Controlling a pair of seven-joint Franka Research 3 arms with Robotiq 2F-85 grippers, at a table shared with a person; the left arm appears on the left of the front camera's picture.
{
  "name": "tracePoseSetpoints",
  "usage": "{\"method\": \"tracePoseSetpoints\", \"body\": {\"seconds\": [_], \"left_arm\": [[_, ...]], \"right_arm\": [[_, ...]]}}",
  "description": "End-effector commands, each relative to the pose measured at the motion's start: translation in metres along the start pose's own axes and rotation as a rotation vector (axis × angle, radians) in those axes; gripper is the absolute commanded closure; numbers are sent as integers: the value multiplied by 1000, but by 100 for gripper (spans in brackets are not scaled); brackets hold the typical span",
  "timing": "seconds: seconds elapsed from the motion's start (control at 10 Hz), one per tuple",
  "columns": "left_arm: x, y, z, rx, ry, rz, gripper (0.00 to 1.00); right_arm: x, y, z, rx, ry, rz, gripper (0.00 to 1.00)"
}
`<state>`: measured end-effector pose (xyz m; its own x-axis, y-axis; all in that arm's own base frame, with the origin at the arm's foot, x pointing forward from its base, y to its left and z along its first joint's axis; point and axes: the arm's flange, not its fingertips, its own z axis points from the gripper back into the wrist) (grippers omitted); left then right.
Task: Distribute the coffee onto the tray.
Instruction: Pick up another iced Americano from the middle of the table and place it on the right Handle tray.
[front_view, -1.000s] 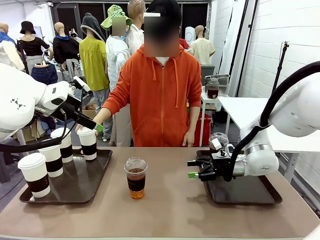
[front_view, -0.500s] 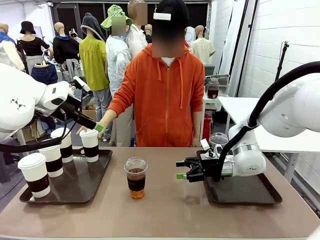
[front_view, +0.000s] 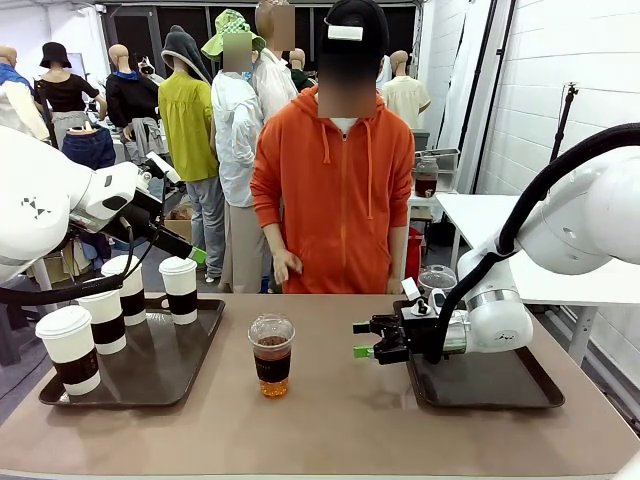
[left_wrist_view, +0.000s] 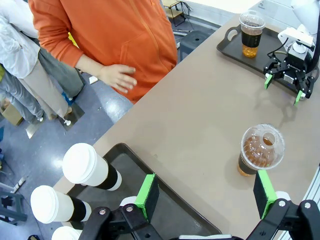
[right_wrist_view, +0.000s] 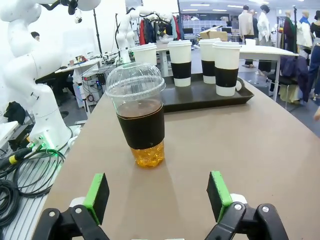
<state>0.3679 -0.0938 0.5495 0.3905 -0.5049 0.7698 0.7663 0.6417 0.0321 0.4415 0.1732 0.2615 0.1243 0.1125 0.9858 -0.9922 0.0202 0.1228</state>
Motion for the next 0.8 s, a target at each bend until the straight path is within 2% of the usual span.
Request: {"method": "tracePoseSetpoints", "body": {"seconds": [0.0,0.7], "left_arm": [[-2,2,-1,-8,-6,5,0],[-2,2,-1,-8,-6,5,0]], "right_arm": [[0,-2,-8,-11,2,-5,0],[-12,7,-81,9,-7,16,0]]}}
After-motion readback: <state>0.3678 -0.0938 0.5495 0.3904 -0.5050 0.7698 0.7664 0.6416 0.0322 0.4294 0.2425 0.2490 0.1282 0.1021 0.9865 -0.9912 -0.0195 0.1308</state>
